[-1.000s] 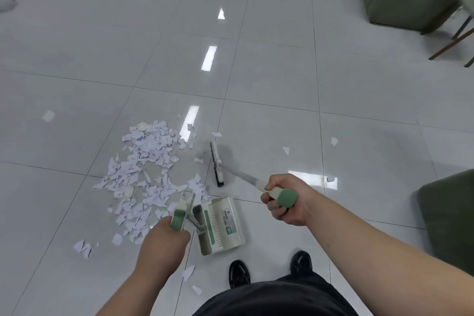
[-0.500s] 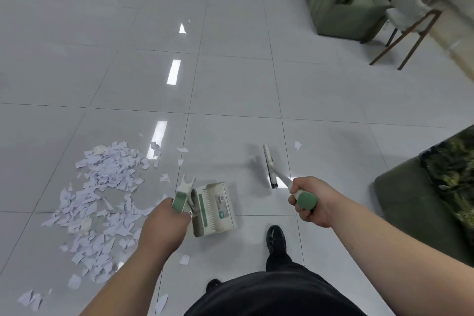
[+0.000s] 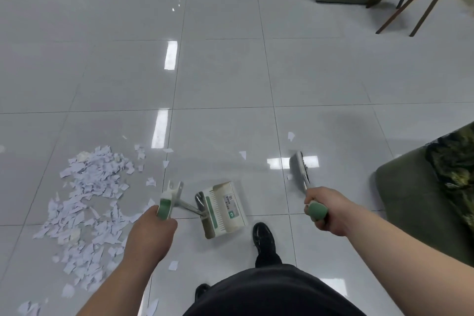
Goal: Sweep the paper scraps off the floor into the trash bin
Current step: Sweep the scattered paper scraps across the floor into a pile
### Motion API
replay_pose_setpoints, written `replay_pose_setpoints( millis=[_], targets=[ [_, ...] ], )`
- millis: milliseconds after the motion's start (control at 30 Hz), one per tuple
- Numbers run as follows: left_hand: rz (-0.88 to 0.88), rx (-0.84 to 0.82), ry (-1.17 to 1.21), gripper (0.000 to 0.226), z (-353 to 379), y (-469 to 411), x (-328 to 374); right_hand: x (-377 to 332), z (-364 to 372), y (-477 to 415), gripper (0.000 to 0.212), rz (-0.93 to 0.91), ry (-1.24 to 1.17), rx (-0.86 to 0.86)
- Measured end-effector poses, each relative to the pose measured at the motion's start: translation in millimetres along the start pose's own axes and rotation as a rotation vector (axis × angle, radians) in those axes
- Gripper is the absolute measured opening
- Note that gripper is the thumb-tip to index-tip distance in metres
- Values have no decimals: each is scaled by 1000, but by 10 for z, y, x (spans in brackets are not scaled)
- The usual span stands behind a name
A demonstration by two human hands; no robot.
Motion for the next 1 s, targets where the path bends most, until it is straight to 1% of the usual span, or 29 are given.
replay_pose_setpoints(
  millis=[200, 400, 533, 633, 733, 800, 900, 1000],
  targets=[
    [-118, 42, 5, 7, 181, 28, 245, -499, 572, -175, 16, 28, -56, -212],
    [-224, 98, 35, 6, 151, 129, 294, -851, 1205, -217, 12, 32, 45, -410],
    [-257, 133, 77, 6, 113, 184, 296, -1032, 1605, -227, 12, 54, 113, -546],
    [-268, 156, 93, 13, 109, 189, 308, -1179, 1783, -294, 18, 108, 72, -614],
    [-277, 163, 98, 14, 108, 171, 310, -1285, 1739, -380, 13, 206, -72, -656],
    [-281, 166, 91, 12, 98, 156, 314, -1321, 1606, -437, 18, 224, -113, -663],
    [-275, 165, 101, 9, 101, 122, 358, -1339, 1344, -458, 26, 193, -75, -641],
    [-267, 158, 110, 9, 159, 86, 438, -1389, 1005, -457, 30, 95, -17, -574]
  ],
)
Point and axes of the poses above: each hand's wrist, its own y-axis away from the middle knuckle, its own z-axis out of the palm, x = y × z, the point moved 8 cm from there along -y, towards the middle knuckle, and after that the axes turned 7 degrees about -z, right-handed, at the moved point
